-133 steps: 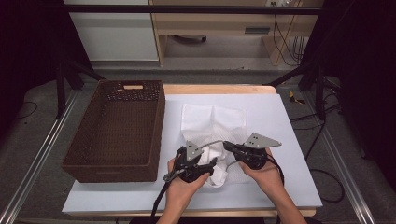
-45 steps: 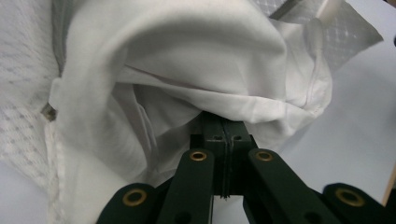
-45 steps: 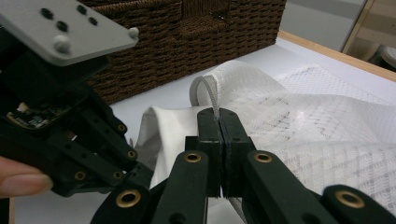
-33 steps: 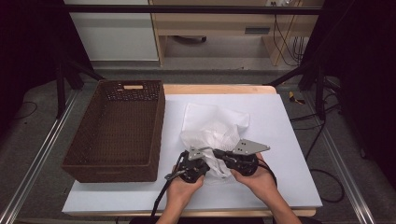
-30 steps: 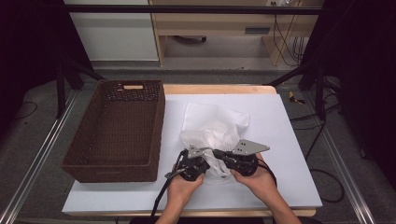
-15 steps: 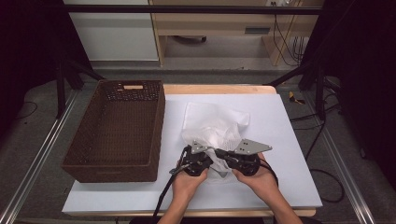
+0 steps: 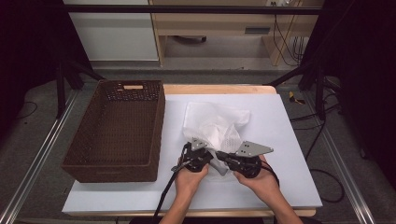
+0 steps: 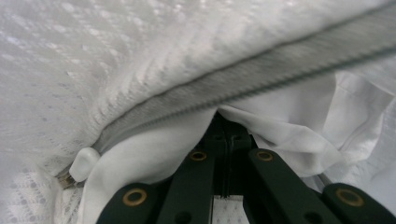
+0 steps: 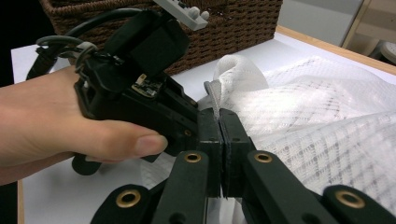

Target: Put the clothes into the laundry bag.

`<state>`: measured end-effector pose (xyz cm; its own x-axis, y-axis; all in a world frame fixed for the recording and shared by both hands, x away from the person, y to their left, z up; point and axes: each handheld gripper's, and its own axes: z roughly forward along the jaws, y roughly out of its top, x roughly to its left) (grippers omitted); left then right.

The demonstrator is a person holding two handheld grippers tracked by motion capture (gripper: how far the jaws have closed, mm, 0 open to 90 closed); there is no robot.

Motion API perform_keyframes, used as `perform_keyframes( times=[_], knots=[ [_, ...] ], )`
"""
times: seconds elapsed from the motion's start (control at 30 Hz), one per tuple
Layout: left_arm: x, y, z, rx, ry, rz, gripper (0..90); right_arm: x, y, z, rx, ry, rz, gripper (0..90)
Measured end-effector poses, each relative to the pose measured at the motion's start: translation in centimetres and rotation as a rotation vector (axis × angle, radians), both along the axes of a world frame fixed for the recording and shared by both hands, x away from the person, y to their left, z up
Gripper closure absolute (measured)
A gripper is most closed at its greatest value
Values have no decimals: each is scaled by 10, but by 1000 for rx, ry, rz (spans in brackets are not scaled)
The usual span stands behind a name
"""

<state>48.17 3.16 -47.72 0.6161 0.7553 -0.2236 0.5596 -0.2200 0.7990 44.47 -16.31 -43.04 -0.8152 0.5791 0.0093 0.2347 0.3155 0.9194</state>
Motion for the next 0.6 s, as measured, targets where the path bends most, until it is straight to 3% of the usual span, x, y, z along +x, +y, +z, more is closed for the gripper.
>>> perform_keyframes(
  times=[0.33,0.6],
  knots=[
    [9,-5,-2,-4,-20,46,900,1,-3,-2,0,8,-4,895],
    [3,-3,-5,14,-31,27,900,-1,-1,-1,1,6,11,895]
  ],
)
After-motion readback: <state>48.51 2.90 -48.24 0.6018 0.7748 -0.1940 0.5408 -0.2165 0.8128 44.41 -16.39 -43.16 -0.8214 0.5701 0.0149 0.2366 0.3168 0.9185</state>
